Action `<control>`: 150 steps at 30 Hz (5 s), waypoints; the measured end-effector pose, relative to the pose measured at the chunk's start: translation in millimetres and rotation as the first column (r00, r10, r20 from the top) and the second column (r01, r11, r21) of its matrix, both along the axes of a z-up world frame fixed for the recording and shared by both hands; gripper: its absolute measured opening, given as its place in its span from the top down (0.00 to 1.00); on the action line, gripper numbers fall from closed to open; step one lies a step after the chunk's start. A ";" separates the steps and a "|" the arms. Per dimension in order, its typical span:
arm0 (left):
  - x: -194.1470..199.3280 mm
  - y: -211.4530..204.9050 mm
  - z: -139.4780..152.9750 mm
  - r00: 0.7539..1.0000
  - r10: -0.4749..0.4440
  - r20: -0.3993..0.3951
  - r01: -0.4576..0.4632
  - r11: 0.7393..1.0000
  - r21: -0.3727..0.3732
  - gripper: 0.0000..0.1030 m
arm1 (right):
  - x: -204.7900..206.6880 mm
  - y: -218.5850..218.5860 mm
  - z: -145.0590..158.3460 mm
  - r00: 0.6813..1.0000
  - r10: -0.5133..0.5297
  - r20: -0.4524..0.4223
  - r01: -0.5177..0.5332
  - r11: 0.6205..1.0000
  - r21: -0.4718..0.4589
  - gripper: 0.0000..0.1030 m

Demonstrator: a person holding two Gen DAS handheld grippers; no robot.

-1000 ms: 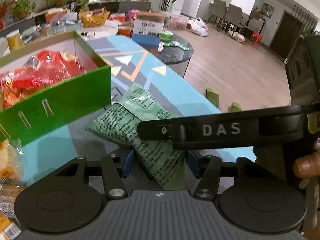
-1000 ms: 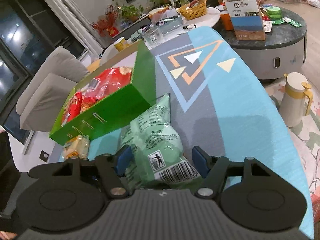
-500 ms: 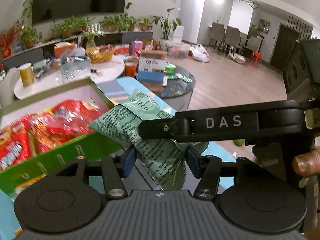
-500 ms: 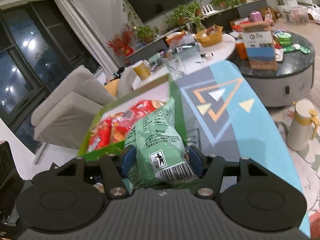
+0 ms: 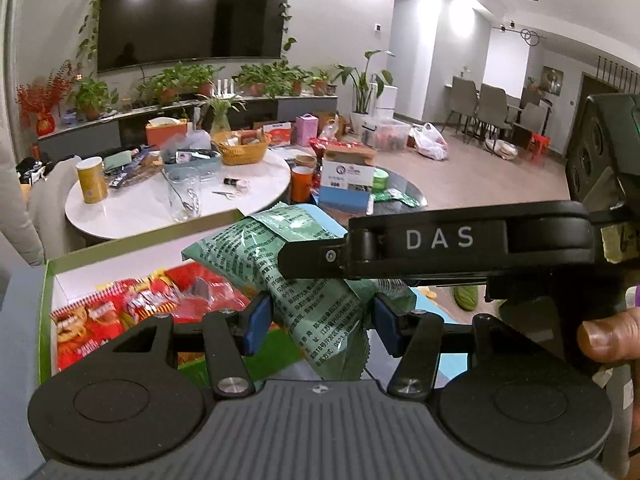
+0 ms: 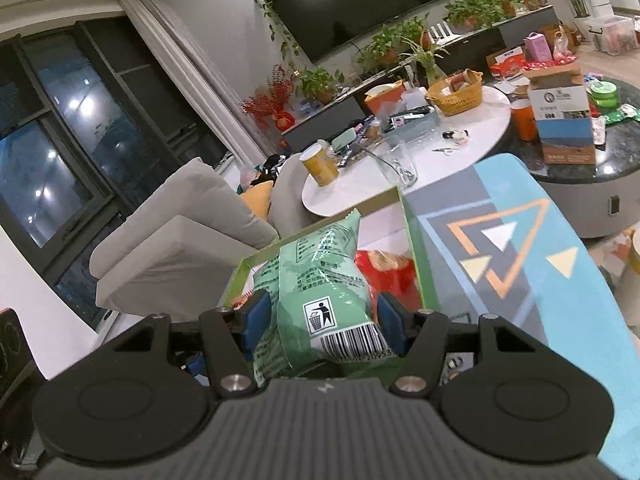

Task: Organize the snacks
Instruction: 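Carry the green bag into the box and open the right gripper, then move both grippers away from the box toward the remaining snacks, then grasp the wrapped pastry with the right gripper while the left gripper grasps the brown mushroom-print bag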

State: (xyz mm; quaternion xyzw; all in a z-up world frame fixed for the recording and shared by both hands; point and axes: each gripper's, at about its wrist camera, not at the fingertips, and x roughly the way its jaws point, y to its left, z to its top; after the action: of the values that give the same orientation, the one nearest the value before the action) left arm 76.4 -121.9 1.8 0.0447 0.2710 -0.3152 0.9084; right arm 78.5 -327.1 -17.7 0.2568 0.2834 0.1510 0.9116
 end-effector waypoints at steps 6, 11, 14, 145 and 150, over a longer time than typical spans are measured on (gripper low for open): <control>21.6 6.1 1.8 1.000 0.015 -0.004 -0.015 1.000 -0.008 0.50 | 16.1 7.4 2.6 1.000 0.005 0.003 -0.005 1.000 0.000 0.42; 38.0 7.3 3.6 1.000 0.017 -0.007 -0.017 1.000 -0.008 0.50 | 27.2 10.6 1.9 1.000 0.005 0.001 -0.005 1.000 0.012 0.42; 46.0 6.2 3.5 1.000 0.015 -0.004 -0.015 1.000 -0.001 0.50 | 35.2 10.9 1.8 1.000 0.000 -0.001 0.000 1.000 0.020 0.42; -85.0 93.3 -105.9 0.936 0.258 -0.240 -0.207 0.954 0.219 0.31 | -119.0 15.3 -109.3 0.985 0.138 -0.106 -0.174 0.823 -0.540 0.52; -85.4 90.3 -106.0 0.937 0.264 -0.227 -0.211 0.949 0.234 0.35 | -118.3 12.4 -107.4 0.988 0.113 -0.107 -0.152 0.855 -0.496 0.54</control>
State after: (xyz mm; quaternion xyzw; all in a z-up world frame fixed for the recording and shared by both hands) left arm -9.1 -31.6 -104.2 0.0645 0.4203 -0.1758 0.8879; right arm -39.8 -314.7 -125.1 -0.0042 0.3636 0.1247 0.9232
